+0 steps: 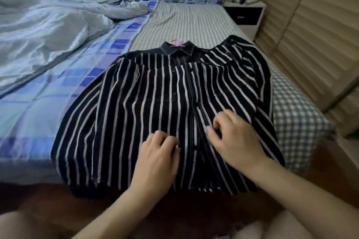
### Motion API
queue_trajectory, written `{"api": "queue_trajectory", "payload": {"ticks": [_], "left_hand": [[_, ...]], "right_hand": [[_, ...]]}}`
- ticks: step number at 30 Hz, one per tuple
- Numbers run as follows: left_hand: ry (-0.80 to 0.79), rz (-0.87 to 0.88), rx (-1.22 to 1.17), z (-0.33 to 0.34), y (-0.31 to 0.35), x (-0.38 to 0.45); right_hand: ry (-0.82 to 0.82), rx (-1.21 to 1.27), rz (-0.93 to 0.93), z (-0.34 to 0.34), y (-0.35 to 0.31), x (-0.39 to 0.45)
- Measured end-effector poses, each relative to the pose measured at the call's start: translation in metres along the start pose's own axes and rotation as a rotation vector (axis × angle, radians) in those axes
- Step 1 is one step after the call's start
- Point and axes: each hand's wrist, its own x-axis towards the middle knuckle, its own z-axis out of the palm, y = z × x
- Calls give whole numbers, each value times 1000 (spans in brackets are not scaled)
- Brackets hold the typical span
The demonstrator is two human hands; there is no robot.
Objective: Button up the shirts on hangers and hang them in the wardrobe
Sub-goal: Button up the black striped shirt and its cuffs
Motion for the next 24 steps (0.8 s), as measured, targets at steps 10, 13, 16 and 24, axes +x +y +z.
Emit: {"api": "queue_trajectory", "payload": {"ticks": [10, 13, 16, 24], "left_hand": [[-36, -347, -90, 52, 38, -2], [7, -279, -78, 54, 35, -4], [0, -80, 60, 58, 24, -6], [-130, 160, 214, 46, 16, 9]], "right_hand": [[-55, -191, 260, 52, -15, -43], [-66, -260, 287, 53, -17, -44], [-120, -395, 264, 61, -18, -41], [-136, -224, 359, 46, -13, -26]]}}
